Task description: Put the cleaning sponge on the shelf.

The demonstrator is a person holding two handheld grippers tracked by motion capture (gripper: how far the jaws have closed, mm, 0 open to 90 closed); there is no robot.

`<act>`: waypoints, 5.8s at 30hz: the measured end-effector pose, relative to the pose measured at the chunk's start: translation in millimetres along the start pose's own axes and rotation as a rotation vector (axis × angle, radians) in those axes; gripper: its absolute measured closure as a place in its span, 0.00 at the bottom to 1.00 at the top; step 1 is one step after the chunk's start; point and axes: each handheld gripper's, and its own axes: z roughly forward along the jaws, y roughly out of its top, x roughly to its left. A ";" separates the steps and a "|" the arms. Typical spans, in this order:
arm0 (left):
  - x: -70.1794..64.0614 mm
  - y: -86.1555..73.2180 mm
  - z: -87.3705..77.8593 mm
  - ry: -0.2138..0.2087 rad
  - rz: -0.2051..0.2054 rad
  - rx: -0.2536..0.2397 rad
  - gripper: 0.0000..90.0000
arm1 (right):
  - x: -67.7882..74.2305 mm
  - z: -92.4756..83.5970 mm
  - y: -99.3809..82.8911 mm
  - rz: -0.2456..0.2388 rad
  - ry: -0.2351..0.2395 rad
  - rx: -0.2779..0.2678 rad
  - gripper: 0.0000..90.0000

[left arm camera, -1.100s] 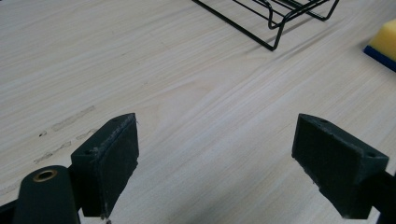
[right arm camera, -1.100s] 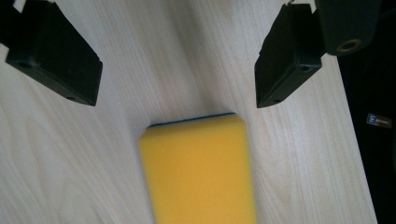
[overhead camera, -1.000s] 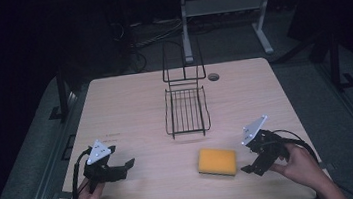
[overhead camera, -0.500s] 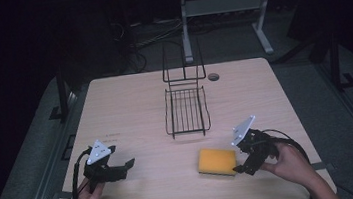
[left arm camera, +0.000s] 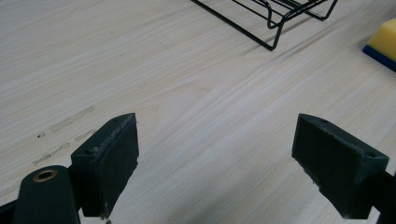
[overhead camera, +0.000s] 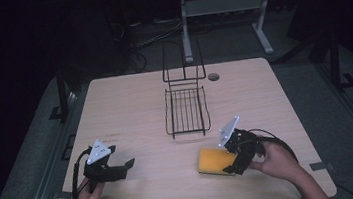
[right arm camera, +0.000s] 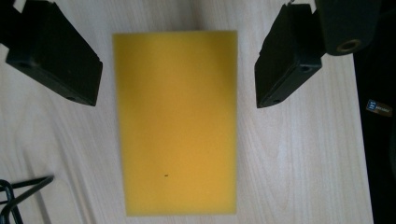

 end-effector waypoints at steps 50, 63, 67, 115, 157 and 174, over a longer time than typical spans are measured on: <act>0.2 0.7 -1.0 -0.006 -0.007 -0.009 0.16 | -3.7 33.8 13.9 -0.021 0.019 0.038 0.17; -0.1 0.8 -1.4 -0.003 0.000 -0.007 0.16 | -2.0 39.2 11.1 -0.028 0.032 0.046 0.24; 0.5 0.7 -2.4 -0.003 -0.005 -0.009 0.16 | -2.6 38.0 12.5 -0.031 0.033 0.050 0.25; 3.1 -0.5 -2.4 -0.001 -0.014 -0.015 0.16 | -43.5 4.0 64.3 -0.088 0.034 0.064 0.25; 5.3 -0.7 -4.9 0.004 -0.018 -0.026 0.16 | -71.7 3.2 97.7 -0.112 0.034 0.087 0.25; 5.9 -0.6 -4.8 0.006 -0.016 -0.028 0.16 | -84.7 7.1 111.7 -0.131 0.038 0.104 0.25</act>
